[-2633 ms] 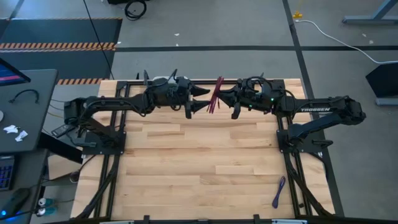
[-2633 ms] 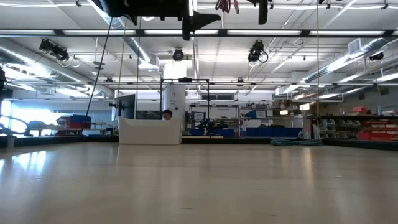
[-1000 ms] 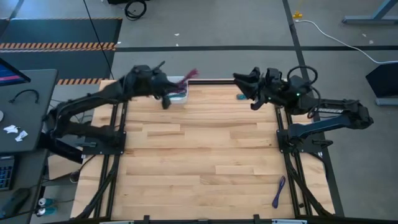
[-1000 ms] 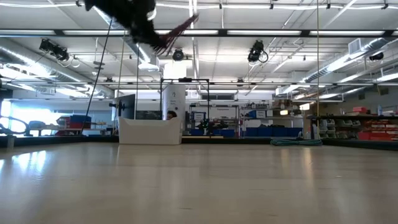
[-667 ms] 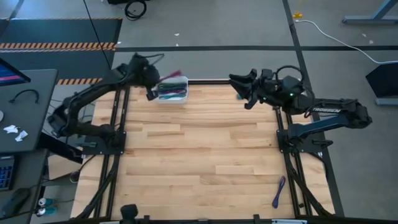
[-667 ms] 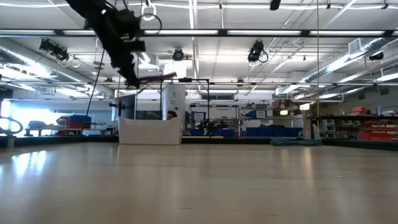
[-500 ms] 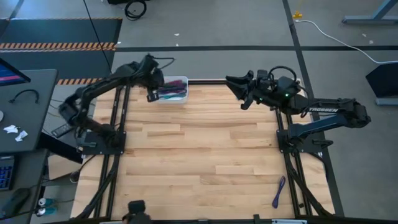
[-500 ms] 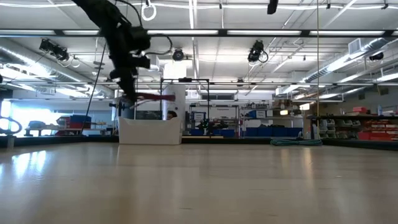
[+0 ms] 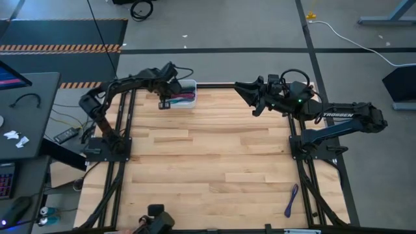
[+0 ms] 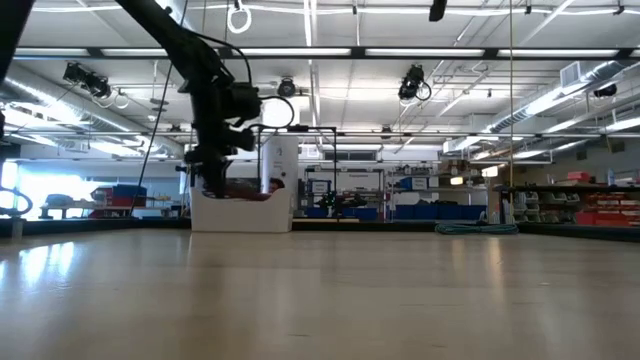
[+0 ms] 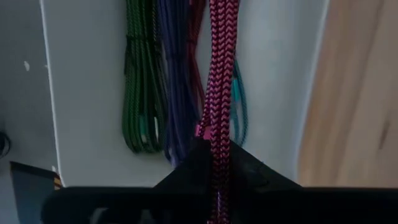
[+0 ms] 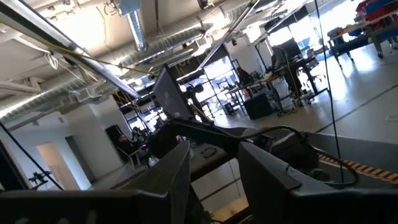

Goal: Pick and place USB-C Cables
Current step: Put the pink charger cable into the white bin, then put the violet charger cable into the white bin

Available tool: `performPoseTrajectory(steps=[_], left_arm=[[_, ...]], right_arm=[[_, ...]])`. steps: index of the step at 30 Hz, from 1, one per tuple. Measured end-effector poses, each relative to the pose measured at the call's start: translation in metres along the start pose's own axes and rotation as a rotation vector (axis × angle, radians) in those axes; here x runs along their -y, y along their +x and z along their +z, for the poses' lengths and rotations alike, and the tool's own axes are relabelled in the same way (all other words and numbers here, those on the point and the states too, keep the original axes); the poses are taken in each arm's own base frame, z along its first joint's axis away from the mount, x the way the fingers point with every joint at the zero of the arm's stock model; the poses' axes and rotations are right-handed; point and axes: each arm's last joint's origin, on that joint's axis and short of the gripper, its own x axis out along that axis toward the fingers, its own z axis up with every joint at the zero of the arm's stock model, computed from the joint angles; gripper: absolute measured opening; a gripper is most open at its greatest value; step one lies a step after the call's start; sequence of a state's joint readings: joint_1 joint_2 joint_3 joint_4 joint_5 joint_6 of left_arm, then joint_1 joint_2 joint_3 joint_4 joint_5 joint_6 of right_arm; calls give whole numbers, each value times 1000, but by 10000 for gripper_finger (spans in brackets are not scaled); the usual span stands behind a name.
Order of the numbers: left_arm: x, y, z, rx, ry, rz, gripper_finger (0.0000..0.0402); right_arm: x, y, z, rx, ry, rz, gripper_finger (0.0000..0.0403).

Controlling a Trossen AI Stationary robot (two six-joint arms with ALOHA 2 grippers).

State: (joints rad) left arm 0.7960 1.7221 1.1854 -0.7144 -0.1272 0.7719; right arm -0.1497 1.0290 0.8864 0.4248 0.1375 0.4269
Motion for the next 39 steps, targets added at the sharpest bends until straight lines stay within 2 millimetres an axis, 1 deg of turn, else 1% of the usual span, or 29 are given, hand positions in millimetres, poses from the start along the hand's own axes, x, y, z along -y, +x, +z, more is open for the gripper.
performPoseTrajectory(steps=[5,8,10,12,16,18,20,24,25,27,31,34,36,39], left_arm=[[-1,10,6,15,3,17,42],[-1,11,8,18,6,26,48],[0,11,9,20,9,25,59],[1,11,9,20,9,23,78],[2,11,7,-2,5,3,134],[5,11,5,-33,-26,-11,160],[6,5,3,-94,-59,-37,183],[-2,-19,7,-152,-175,-68,210],[-6,-27,9,-147,-215,-66,213],[-14,-50,14,-106,-281,-41,214],[-23,-101,26,83,-398,-8,201],[-23,-140,35,290,-445,-6,189],[-18,-161,38,411,-462,-16,182],[-10,-184,46,564,-476,-18,173]], right_arm=[[0,0,0,0,36,0,140],[0,0,0,0,49,0,140],[0,0,0,-1,50,1,140],[0,0,0,-3,50,6,140],[0,0,-1,-8,49,5,140],[0,0,-1,-20,47,-1,140],[1,-2,-2,-37,45,-10,140],[4,-8,-4,-92,36,-73,139],[5,-10,-5,-117,31,-100,137],[8,-15,-9,-170,57,-161,131],[12,-28,-20,-319,168,-256,114],[8,-37,-34,-474,285,-286,96],[4,-44,-47,-603,383,-321,84],[-5,-58,-70,-845,555,-406,68]])
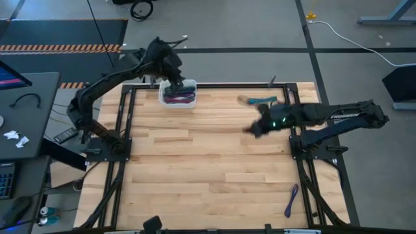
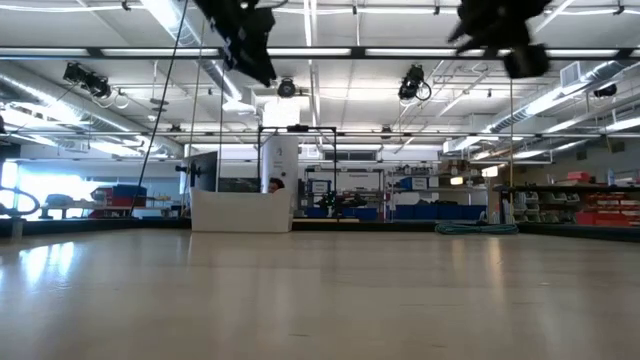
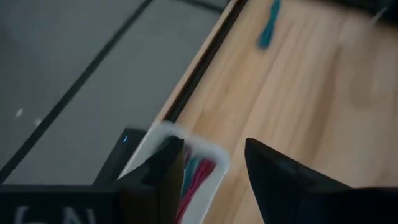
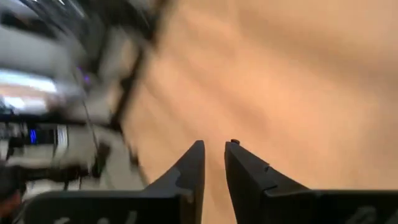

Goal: Pick and place USB-C Cables
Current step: Put the violet charger cable into the white bin

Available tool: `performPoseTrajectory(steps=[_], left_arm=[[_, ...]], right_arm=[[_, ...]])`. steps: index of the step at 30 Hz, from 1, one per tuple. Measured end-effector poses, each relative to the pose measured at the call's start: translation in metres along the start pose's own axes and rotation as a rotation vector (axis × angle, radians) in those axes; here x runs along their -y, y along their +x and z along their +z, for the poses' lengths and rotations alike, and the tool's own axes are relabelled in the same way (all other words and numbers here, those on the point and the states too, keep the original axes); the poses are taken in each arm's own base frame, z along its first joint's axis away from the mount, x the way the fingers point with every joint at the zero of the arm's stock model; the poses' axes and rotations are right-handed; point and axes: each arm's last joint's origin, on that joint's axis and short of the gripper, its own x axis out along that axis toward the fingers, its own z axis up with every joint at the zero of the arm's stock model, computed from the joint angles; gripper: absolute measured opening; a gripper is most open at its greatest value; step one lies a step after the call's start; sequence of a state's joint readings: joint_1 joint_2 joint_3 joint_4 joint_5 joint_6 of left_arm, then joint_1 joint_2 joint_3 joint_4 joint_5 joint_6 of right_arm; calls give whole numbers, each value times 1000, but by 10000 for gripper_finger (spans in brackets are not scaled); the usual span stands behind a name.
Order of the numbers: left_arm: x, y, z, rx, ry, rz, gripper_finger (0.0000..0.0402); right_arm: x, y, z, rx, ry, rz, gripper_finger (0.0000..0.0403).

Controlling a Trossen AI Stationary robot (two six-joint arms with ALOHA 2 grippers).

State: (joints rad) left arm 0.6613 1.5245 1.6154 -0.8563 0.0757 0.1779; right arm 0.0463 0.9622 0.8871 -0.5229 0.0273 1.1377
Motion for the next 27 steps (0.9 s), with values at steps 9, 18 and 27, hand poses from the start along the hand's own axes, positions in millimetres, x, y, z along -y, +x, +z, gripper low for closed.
performPoseTrajectory(steps=[9,18,27], left_arm=[[48,-4,11,73,46,-108,161],[91,10,13,56,139,-201,160],[108,18,13,62,200,-233,160]], right_arm=[[8,3,-86,-570,262,-339,56],[30,2,-164,-740,474,-526,111],[65,16,-210,-852,538,-746,197]])
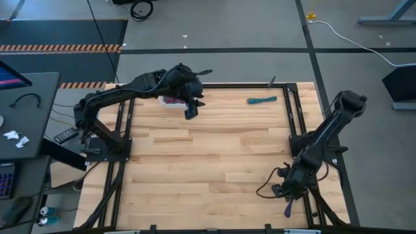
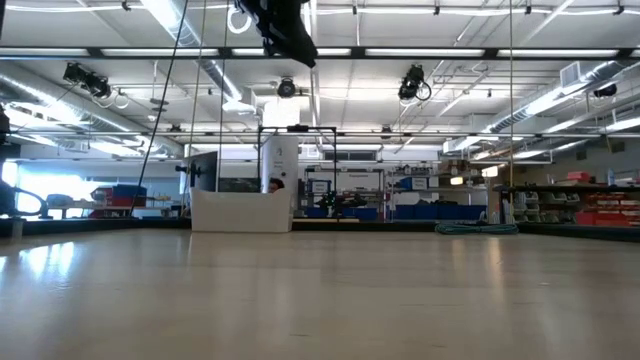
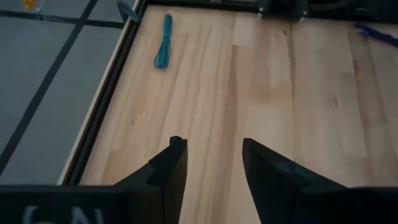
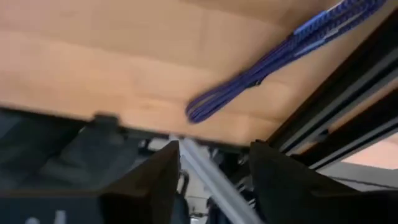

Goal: Pick and place USB-C Cables
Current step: Put the violet charger cable into the white bin

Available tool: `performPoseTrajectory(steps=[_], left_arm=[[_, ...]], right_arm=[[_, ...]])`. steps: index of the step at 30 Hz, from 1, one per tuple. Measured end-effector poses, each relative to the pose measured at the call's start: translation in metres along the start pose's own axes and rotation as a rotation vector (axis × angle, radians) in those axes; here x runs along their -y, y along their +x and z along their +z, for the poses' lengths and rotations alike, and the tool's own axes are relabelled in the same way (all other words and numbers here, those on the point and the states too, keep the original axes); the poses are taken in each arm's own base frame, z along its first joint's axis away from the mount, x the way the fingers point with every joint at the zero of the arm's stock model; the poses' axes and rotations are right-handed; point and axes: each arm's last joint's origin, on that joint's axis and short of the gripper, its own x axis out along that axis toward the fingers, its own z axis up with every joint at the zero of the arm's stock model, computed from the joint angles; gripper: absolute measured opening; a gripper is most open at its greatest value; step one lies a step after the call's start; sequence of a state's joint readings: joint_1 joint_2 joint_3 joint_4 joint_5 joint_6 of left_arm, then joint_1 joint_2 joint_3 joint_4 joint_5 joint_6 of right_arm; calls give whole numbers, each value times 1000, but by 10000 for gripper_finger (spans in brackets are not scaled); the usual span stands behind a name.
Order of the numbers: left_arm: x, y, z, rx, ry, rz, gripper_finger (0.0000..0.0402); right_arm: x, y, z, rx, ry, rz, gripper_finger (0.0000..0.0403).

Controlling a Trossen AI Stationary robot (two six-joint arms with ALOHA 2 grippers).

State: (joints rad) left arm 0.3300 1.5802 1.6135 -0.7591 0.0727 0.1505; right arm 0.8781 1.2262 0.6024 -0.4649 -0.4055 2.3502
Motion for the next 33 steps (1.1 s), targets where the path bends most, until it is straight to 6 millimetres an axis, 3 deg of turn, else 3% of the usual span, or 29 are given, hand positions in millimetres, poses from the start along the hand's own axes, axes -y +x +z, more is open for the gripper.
performPoseTrajectory(steps=[10,17,25,33], left_arm=[[2,0,1,4,-6,-3,160],[1,0,2,22,-45,-1,160],[2,0,6,53,-58,-2,160],[2,-1,6,54,-82,-2,160]], right_arm=[[10,43,14,-54,-24,-138,197],[20,46,30,117,15,-169,175],[17,45,34,112,31,-157,160],[15,45,33,123,-88,-130,149]])
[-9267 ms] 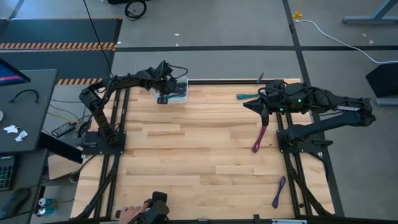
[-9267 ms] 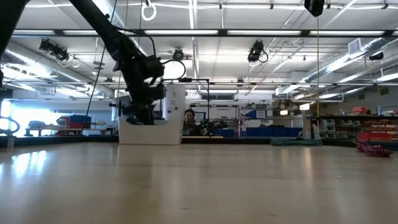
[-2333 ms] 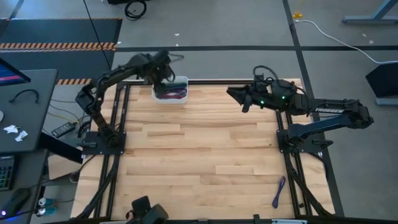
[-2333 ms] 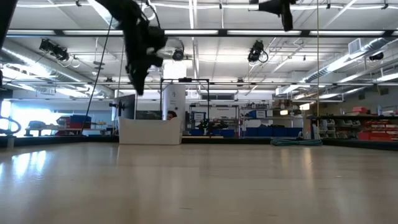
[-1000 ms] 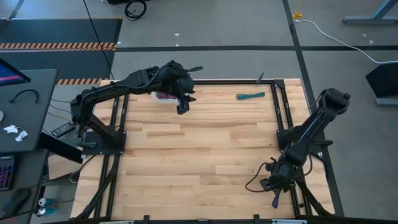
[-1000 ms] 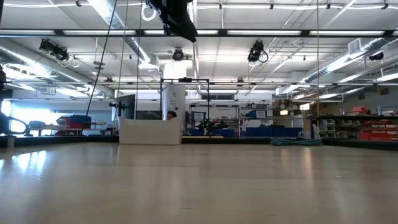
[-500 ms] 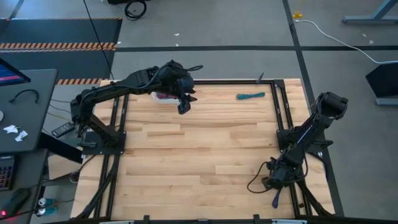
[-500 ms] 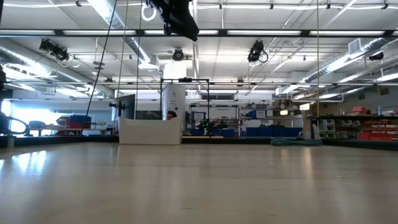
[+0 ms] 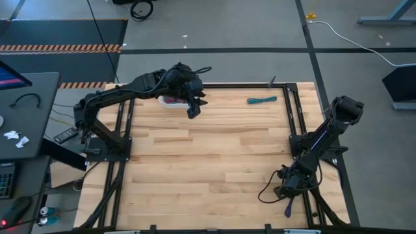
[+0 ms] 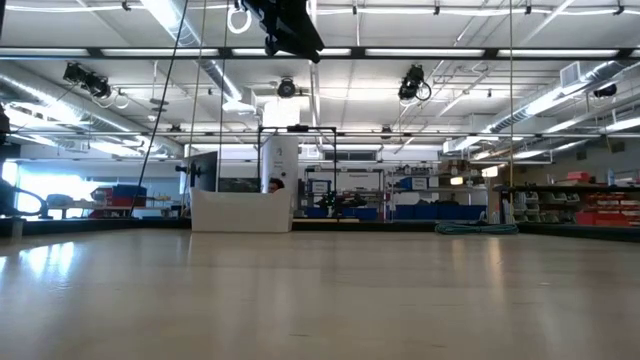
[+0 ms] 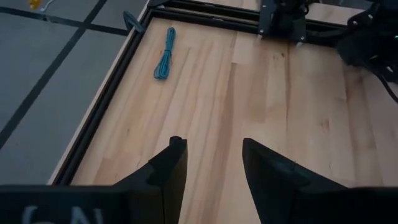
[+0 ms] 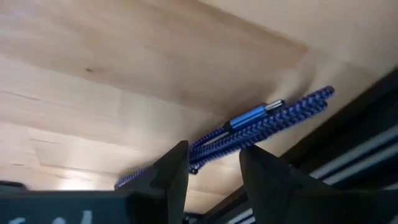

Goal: Pick and place USB-C Cables
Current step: Put the violet charger cable into the white bin

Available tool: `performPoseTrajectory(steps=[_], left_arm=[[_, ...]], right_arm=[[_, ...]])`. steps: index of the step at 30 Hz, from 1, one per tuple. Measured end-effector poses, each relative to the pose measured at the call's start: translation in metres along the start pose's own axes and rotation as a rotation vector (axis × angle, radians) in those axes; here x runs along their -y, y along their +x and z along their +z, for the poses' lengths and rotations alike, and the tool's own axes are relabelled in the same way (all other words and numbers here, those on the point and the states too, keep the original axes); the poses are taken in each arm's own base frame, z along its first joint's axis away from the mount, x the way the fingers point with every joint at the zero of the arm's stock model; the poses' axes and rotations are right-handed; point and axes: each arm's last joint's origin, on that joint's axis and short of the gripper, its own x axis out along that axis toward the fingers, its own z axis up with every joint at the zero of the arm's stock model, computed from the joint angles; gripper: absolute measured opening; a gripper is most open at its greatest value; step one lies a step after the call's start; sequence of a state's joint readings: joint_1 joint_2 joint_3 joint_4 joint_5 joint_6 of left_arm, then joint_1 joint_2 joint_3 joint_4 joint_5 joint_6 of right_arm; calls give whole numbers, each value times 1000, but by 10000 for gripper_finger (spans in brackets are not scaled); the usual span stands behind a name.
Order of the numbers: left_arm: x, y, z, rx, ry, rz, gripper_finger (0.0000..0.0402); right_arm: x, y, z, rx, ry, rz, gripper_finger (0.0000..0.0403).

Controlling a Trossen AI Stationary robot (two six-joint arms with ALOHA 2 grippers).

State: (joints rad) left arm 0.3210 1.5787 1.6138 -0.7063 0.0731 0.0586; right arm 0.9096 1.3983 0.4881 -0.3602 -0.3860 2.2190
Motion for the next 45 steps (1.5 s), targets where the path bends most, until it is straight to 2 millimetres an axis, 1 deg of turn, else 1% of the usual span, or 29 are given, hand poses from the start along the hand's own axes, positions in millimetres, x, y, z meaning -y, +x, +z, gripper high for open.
performPoseTrajectory(steps=[7,10,12,15,19,25,28,32,33,35,38,41,43,45], left_arm=[[0,0,0,0,-3,0,160],[0,0,0,0,-3,0,160],[0,0,0,0,-3,0,160],[0,0,0,0,-4,1,160],[0,0,0,0,-3,0,160],[0,0,0,0,-4,1,160],[0,0,0,0,-4,1,160],[0,0,-2,-25,-21,-1,160],[0,0,-4,-39,-30,-4,160],[1,-1,-6,-67,-51,-26,160],[5,-1,-10,-100,-56,-91,160],[13,4,-10,-70,-35,-153,160],[20,10,-11,-32,-25,-197,160],[28,16,-10,25,-14,-244,160]], right_arm=[[-2,-1,3,30,-98,19,123],[-2,-1,5,22,-121,10,115],[-7,-3,5,40,-133,46,111],[-6,-5,6,59,-137,47,108],[-11,-11,7,129,-110,45,107],[-27,-18,8,250,-201,169,103],[-35,-19,13,285,-241,206,82],[-44,-21,21,335,-263,254,20],[-46,-24,24,359,-267,279,13],[-50,-34,27,419,-270,312,14],[-63,-66,22,504,-312,427,11],[-71,-107,17,663,-377,536,9],[-75,-142,13,798,-415,640,9],[-75,-178,10,944,-453,712,9]])
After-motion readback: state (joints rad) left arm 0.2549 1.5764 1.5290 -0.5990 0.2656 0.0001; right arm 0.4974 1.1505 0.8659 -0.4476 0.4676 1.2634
